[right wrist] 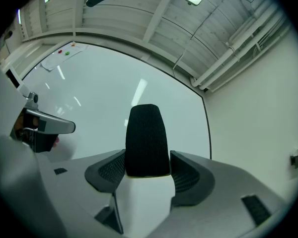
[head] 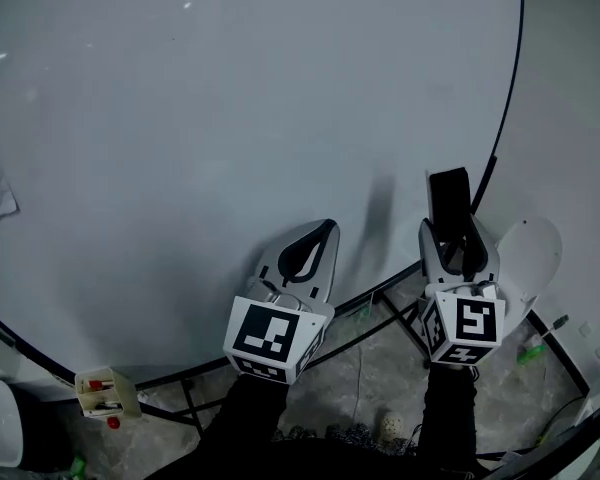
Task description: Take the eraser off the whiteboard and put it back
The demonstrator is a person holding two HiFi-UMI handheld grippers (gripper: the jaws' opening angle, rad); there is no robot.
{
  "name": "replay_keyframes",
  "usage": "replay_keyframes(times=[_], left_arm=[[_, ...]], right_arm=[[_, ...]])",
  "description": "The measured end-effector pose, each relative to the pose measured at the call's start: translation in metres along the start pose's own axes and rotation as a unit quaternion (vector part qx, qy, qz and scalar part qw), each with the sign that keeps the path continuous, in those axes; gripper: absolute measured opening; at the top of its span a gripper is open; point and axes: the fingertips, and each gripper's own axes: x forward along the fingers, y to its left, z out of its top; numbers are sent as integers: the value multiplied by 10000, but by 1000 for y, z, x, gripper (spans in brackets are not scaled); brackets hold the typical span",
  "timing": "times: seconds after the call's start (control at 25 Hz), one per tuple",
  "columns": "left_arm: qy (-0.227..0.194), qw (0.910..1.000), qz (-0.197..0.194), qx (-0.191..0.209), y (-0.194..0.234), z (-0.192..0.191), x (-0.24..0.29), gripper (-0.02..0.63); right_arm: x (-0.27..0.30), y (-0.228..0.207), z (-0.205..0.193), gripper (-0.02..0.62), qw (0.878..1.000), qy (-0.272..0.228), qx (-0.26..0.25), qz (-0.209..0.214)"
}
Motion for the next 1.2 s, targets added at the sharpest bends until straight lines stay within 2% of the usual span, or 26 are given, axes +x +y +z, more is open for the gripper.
replay_keyframes(times=[0.16,0.32,0.8,1.2], left_arm=[[70,9992,390,-64,-4,-11,30,6],[149,9970,756,116,-17,-15,65,6],[292,9910,1292,190,-62,-29,154,6],[362,9834,1751,318,-78,-29,180,6]], right_arm=[[21,-31,-11,279,9996,-57,-37,284],[43,-72,-28,279,9987,0,-36,512],[89,-187,-71,281,9969,33,323,723],[127,-243,-84,279,9943,-27,617,870]])
